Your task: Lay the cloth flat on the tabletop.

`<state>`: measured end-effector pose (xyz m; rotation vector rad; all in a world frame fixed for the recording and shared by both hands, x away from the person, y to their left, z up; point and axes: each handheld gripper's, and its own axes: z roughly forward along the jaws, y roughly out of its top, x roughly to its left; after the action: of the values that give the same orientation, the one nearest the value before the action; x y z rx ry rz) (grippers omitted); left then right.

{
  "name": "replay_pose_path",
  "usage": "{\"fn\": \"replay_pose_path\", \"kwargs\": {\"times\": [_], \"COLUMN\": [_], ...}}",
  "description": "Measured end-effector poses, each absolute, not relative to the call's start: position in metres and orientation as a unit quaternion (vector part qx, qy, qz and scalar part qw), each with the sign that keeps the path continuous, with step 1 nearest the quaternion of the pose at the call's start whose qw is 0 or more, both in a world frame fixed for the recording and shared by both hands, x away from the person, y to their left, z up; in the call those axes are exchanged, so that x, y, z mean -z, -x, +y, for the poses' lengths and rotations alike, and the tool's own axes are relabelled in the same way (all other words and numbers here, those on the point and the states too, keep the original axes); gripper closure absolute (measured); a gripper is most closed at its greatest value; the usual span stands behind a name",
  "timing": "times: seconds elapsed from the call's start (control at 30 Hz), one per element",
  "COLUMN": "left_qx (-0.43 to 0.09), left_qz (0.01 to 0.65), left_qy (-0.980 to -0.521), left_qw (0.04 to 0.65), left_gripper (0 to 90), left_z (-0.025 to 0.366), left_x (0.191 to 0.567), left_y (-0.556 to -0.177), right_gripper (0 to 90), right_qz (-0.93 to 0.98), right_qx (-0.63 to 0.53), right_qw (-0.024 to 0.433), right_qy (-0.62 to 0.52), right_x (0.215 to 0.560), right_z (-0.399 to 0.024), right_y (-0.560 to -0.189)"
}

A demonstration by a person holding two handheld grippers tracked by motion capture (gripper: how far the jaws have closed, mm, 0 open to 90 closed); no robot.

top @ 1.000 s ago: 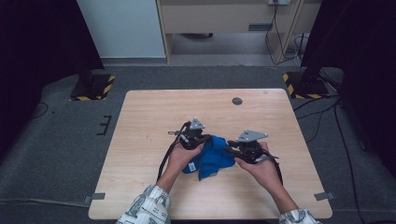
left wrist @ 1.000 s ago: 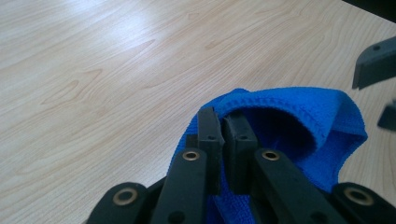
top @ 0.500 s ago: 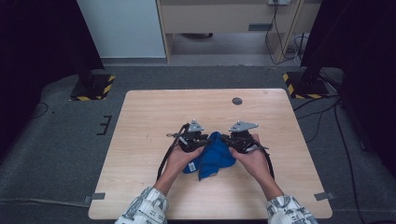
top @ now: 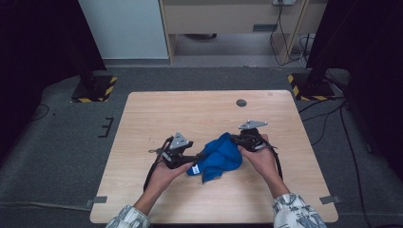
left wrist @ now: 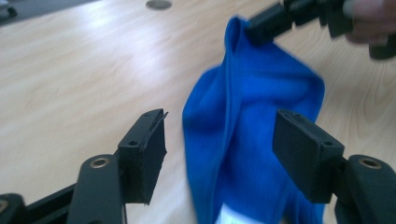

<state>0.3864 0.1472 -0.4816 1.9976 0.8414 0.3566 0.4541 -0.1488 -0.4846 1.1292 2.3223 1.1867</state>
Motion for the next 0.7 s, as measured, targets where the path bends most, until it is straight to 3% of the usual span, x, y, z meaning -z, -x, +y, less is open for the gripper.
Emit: {"fn": "replay_pose_path", "kwargs": {"times": [0.3,0.37,0.47,0.7], "left_qx": [-0.134,-0.133,-0.133,-0.131], "left_qz": [0.352,0.357,0.358,0.355], "left_qy": [-0.828,-0.827,-0.831,-0.842], "left_qw": [0.416,0.413,0.404,0.385], "left_gripper": [28.0,28.0,28.5,30.3], "left_z": [0.180,0.181,0.177,0.170], "left_x": [0.502,0.503,0.506,0.513], "left_y": [-0.364,-0.364,-0.366,-0.364], "right_gripper": [58.5,57.0,64.8,67.4], "right_qz": [0.806,0.805,0.804,0.816], "right_qx": [-0.416,-0.420,-0.431,-0.436], "right_qw": [0.162,0.162,0.166,0.176], "right_qy": [-0.389,-0.387,-0.374,-0.336], "right_x": [0.479,0.478,0.474,0.472], "right_z": [-0.148,-0.150,-0.154,-0.142], "right_y": [-0.436,-0.430,-0.420,-0.405]}}
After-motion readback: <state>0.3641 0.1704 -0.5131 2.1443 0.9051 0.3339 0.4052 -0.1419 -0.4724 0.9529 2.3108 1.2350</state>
